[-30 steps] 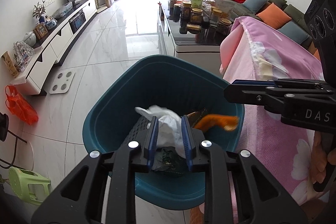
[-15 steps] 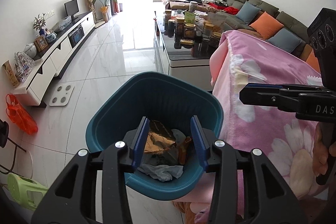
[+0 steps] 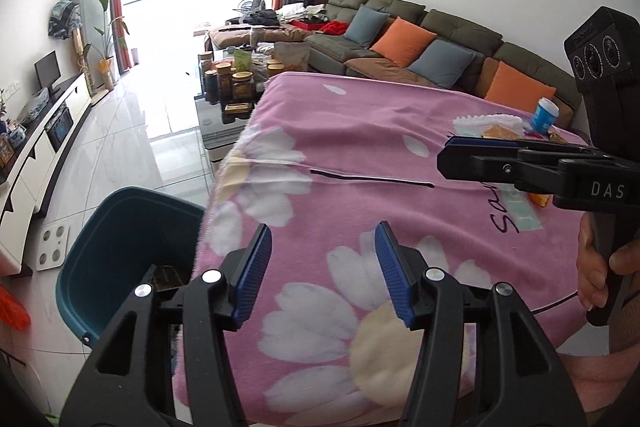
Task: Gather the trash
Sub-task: 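Move both open tools back over the trash on the table, then grasp the green wrapper with the left tool while the right tool grasps the white foam net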
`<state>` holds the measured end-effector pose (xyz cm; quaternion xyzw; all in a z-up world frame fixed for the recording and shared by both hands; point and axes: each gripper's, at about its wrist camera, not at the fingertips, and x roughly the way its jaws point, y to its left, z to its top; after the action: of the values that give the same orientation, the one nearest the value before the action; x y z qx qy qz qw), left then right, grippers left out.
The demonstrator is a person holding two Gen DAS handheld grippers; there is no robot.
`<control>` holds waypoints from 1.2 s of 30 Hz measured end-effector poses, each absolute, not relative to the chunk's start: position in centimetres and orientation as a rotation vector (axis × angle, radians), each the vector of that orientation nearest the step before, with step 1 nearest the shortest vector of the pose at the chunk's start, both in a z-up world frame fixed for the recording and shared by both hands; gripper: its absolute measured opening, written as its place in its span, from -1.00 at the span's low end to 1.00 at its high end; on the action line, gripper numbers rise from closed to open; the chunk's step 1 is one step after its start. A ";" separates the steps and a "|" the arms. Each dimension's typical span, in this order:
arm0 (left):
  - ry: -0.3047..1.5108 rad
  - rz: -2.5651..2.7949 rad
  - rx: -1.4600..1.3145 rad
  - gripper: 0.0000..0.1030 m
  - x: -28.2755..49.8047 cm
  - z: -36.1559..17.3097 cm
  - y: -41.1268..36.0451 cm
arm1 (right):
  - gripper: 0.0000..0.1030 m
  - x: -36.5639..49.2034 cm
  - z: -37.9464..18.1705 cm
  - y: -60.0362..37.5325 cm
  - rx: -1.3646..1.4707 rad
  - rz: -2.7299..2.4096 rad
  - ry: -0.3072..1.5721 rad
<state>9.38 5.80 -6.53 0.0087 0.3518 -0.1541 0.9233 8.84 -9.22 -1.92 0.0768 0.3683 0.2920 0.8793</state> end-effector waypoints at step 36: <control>0.803 -0.645 0.224 0.01 19.5 -8.6 -14.7 | 0.10 13.5 -8.1 -30.4 0.737 0.321 0.794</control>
<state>19.55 -14.75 -8.61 0.1068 0.3833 -0.3079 0.8642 13.55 -30.42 -8.13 0.3491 0.3764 0.1519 0.8446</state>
